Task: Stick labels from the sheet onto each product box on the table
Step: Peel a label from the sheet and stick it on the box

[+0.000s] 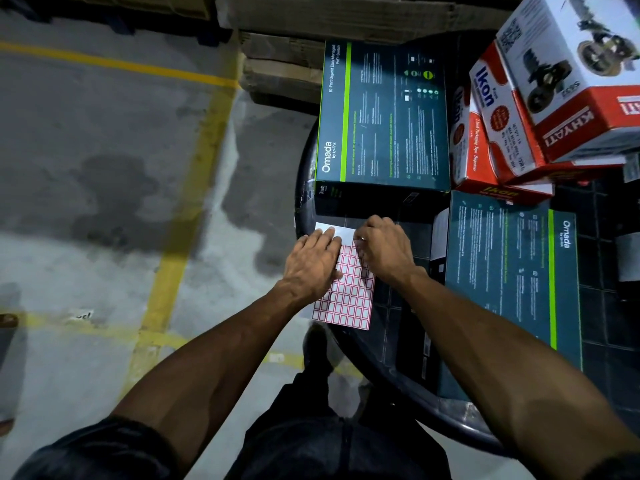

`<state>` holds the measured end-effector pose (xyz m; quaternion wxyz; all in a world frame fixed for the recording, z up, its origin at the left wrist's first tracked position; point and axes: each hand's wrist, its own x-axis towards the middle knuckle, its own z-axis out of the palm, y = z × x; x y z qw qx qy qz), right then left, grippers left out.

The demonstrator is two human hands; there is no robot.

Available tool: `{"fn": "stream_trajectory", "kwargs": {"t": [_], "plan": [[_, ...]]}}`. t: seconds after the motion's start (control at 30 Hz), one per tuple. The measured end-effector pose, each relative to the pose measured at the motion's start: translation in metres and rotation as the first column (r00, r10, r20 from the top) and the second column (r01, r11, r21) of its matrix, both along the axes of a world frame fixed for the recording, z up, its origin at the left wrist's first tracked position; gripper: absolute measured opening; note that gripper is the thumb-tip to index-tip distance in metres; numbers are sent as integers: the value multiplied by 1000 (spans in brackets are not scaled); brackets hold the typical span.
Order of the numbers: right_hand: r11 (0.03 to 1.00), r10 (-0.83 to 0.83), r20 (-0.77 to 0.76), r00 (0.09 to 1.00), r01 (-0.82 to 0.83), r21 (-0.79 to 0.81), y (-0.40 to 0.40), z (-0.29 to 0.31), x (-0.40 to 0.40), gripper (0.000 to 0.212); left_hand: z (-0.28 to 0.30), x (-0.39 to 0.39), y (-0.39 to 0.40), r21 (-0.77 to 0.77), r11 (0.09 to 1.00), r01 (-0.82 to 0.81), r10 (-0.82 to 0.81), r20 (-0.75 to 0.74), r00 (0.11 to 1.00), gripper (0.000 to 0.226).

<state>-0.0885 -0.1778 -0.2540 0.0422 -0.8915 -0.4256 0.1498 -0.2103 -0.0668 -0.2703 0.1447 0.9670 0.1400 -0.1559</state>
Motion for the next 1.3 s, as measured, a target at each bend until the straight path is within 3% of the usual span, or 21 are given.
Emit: {"fn": "stream_trajectory", "kwargs": {"t": [0.57, 0.73, 0.87, 0.97, 1.1, 1.3], "plan": [[1000, 18, -66, 998, -17, 19, 2, -5, 1, 12, -2, 0, 0, 4, 1000, 4, -4, 0, 1000, 74], [977, -156, -163, 974, 176, 121, -1, -3, 0, 23, -4, 0, 0, 1, 1000, -4, 4, 2, 1000, 75], [854, -438, -291, 850, 495, 161, -11, 3, 0, 27, -1, 1, 1, 12, 1000, 3, -3, 6, 1000, 74], [804, -527, -320, 787, 584, 113, -19, 3, -2, 37, 7, 3, 2, 50, 999, 19, -19, 9, 1000, 69], [828, -511, -310, 802, 556, 73, -26, 2, -3, 46, 16, 2, 0, 150, 987, 49, -52, 12, 999, 62], [947, -319, -228, 920, 317, -43, -24, 2, -12, 51, 21, 0, -6, 139, 990, 4, -7, 24, 1000, 53]]}}
